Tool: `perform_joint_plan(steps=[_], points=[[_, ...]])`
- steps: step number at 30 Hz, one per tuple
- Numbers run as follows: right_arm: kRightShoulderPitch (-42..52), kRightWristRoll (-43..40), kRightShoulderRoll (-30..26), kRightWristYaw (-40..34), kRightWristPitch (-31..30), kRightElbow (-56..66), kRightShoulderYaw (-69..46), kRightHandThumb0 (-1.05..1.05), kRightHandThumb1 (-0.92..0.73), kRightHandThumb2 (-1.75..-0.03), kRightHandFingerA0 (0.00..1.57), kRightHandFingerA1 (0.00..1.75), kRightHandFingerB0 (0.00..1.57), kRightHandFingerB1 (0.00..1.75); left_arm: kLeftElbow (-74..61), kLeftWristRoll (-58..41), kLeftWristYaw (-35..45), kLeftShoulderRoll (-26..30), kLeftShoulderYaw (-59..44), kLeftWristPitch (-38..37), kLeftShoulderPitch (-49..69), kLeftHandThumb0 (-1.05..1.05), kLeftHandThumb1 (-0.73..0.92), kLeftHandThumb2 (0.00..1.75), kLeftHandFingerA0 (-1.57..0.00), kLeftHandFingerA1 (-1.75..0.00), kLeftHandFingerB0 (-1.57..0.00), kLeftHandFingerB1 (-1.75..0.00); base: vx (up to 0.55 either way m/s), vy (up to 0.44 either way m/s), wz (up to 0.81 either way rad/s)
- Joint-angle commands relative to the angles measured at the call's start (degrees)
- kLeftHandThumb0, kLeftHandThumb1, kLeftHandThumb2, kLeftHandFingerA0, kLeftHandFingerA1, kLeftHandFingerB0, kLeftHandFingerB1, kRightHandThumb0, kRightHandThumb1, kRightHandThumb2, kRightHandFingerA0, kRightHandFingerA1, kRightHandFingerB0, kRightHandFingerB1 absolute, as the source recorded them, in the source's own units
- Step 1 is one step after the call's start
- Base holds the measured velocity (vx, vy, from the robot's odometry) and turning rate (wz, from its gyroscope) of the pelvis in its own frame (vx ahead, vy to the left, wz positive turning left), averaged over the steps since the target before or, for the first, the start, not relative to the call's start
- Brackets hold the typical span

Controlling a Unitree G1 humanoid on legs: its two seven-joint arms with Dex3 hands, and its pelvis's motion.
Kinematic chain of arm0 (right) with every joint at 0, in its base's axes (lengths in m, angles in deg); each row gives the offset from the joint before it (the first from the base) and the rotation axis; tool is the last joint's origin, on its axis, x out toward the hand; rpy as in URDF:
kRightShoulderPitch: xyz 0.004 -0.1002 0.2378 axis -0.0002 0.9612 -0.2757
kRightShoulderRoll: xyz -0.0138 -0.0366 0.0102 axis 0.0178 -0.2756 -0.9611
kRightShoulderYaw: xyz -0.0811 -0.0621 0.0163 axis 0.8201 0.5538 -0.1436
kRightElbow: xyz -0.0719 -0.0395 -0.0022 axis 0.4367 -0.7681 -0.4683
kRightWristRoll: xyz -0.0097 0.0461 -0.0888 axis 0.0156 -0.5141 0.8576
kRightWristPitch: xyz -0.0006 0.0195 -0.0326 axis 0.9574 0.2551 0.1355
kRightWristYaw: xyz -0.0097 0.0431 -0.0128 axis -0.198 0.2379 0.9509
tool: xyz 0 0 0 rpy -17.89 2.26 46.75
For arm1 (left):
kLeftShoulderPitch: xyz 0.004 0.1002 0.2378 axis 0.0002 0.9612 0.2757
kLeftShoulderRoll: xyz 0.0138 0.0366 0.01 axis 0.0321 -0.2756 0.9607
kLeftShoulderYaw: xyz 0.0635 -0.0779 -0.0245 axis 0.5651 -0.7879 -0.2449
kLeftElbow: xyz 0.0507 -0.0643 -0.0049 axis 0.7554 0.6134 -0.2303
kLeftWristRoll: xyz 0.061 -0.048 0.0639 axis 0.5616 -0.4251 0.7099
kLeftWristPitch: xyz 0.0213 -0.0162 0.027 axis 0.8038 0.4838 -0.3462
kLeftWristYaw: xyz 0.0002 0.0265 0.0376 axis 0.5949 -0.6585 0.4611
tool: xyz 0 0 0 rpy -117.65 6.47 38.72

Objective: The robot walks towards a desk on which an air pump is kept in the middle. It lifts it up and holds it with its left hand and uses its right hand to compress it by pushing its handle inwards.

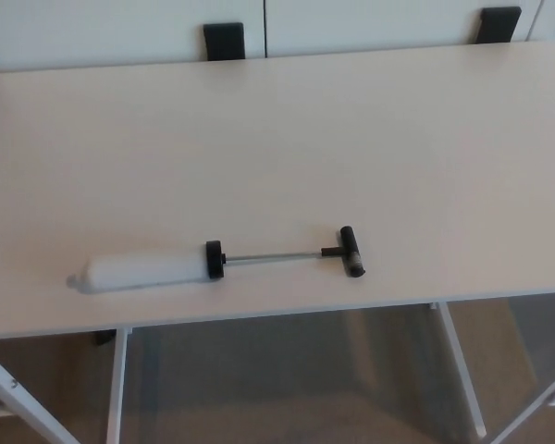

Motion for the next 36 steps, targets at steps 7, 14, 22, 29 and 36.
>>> perform_joint_plan(steps=[7,14,22,29,36], points=[[6.81,-18.97,4.09,-3.09,-2.48,24.5,-4.12,-0.5,-0.74,-0.62,0.39,0.51,0.26,0.41,-15.68,18.3,2.12,29.15,35.74,21.26,-48.82,-0.52,0.41,0.66,-0.29,-0.42,-0.18,-0.35,0.0,0.0,0.0],[8.58,-19.98,4.66,-1.49,-2.39,24.14,-5.47,-0.52,-0.74,-0.61,0.4,0.5,0.28,0.41,-11.39,39.29,8.91,19.16,53.97,21.33,-57.29,-0.53,0.41,0.66,-0.29,-0.42,-0.17,-0.35,0.0,0.0,0.0],[8.45,-19.51,5.53,-0.53,-1.81,24.23,-3.97,-0.55,-0.65,-0.78,0.33,0.54,0.23,0.48,-1.81,49.08,9.93,11.72,65.43,21.41,-62.03,-0.52,0.41,0.66,-0.29,-0.42,-0.14,-0.34,0.0,0.0,0.0],[8.82,-19.2,5.93,-0.9,-2.14,25.11,-3.71,-0.51,-0.75,-0.62,0.4,0.5,0.24,0.42,3.22,54.12,9.09,10.23,71.59,20.75,-61.53,-0.54,0.42,0.68,-0.3,-0.43,-0.13,-0.35,0.0,0.0,0.0],[9.47,-20.11,6.2,-0.66,-2.4,25.83,-3.83,-0.56,-0.63,-0.79,0.35,0.55,0.24,0.49,5.94,55.25,9.57,10.82,75.47,22.05,-61.08,-0.54,0.44,0.67,-0.23,-0.4,-0.11,-0.34,0.0,0.0,0.0]])
